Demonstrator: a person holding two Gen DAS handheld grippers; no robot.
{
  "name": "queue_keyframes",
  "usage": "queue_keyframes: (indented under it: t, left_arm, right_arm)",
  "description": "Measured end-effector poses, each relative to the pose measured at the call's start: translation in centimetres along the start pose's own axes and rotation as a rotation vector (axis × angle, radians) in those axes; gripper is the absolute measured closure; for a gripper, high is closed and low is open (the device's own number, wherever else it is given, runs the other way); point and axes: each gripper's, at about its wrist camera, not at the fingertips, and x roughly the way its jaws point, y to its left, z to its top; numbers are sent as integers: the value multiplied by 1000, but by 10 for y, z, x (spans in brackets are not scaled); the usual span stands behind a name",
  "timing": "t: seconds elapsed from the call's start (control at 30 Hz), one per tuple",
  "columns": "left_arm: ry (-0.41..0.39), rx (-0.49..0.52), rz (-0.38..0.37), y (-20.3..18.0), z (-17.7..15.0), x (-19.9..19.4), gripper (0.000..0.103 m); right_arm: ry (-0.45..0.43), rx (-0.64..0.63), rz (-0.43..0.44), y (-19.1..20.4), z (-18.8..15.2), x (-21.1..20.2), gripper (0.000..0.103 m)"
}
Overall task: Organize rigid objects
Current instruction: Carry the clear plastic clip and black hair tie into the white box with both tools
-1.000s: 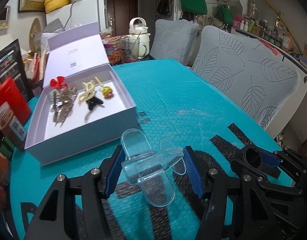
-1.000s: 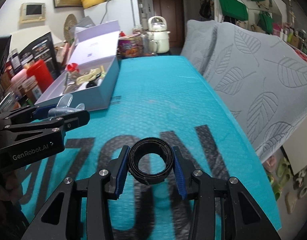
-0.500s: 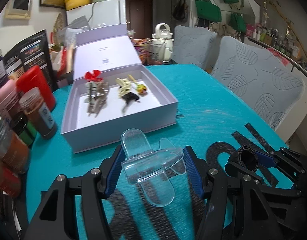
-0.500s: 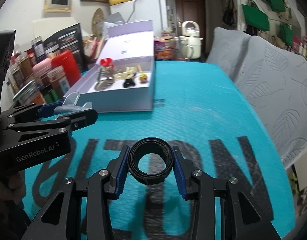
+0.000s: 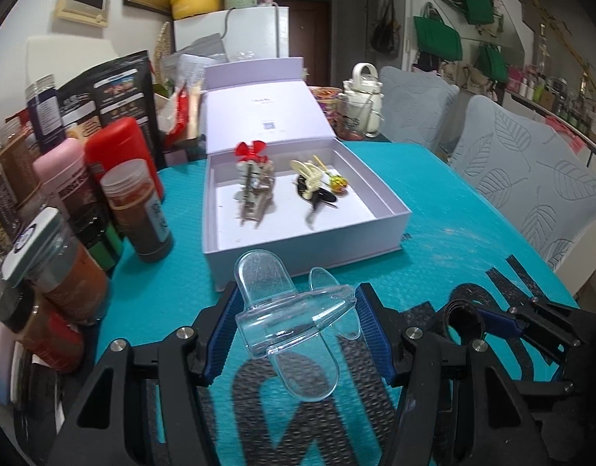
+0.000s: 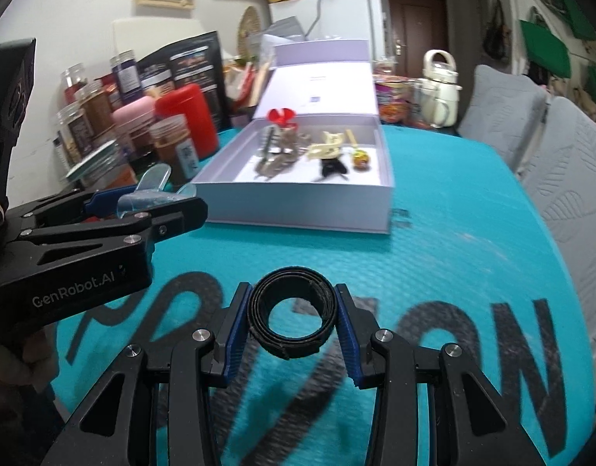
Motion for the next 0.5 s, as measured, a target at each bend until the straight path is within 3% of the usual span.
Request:
queue_keyframes:
  t: [0.5]
  left_arm:
    - [-61, -35, 48, 36, 31, -11, 44]
  right_arm:
    - [-36, -94, 74, 24, 50, 8, 62]
